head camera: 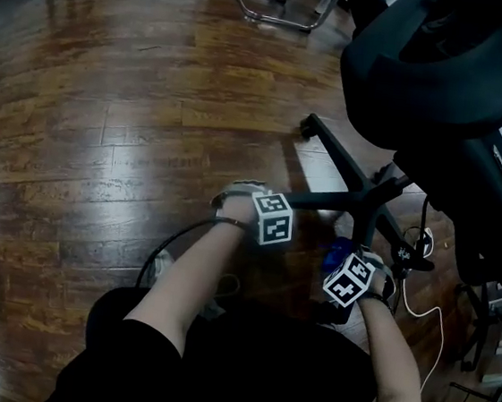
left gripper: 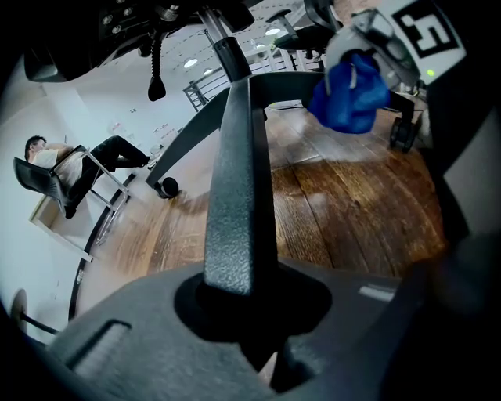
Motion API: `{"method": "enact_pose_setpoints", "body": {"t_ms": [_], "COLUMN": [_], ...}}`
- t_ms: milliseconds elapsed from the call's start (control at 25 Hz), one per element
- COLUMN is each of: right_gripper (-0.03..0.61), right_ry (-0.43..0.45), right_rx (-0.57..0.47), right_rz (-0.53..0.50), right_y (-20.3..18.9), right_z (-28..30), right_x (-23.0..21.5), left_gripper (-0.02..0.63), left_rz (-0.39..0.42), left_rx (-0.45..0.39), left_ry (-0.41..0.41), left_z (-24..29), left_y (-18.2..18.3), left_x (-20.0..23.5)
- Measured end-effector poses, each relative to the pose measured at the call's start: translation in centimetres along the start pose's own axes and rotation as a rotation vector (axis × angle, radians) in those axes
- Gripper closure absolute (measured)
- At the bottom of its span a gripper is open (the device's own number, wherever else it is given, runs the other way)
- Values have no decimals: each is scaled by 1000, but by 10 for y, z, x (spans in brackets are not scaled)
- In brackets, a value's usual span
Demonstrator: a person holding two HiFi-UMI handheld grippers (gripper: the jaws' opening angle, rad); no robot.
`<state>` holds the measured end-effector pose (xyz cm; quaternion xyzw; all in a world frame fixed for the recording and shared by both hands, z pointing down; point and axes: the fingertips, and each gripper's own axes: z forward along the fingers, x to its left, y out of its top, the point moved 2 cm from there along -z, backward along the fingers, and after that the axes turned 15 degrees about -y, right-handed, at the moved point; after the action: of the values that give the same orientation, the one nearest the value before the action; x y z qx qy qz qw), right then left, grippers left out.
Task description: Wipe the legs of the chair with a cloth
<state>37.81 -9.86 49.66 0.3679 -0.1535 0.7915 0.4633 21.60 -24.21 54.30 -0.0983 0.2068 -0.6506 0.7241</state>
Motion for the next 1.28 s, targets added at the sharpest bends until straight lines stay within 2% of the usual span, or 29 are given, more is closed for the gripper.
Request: {"method": "enact_pose_setpoints", "body": {"t_ms": [160,240,440,560,640,880,960,1000,1080,1160,1280], "right_gripper": [494,494,494,494,494,494,494,494,494,494,495], "right_ry": [-93,-128,-181,-149,-105,118,162,163,145,114,58], "right_rx": [6,7,-64,-74,-70,-22,10,16,16,17,25], "right_rz": [131,173,175,177,129,-156,-238,-247,-196,-142,-115], "right_y": [17,23,28,22,15,-15,-22,-23,-22,-18,-8], "right_z": [33,40,36,25,11,-49,-59,-59,-52,-41,-16], "right_x": [-67,-87,-85,-65,-39,77,101,105,95,76,37], "left_gripper": [555,555,555,555,555,555,555,555,555,555,555], "left_rz": [2,6,8,9,10,5,3,2,2,1,-7], "left_rx": [0,-5,-4,-9,-14,-10,-7,-6,-6,-5,-1], "left_ry": [9,12,18,14,11,20,22,22,21,21,26], "left_z": [0,-1,-2,-1,0,-1,-1,0,1,1,0], "left_y": [2,3,-1,-1,-1,-2,-2,-2,-2,-1,-1], "left_x": [-1,0,2,0,-2,2,2,2,1,1,1]}}
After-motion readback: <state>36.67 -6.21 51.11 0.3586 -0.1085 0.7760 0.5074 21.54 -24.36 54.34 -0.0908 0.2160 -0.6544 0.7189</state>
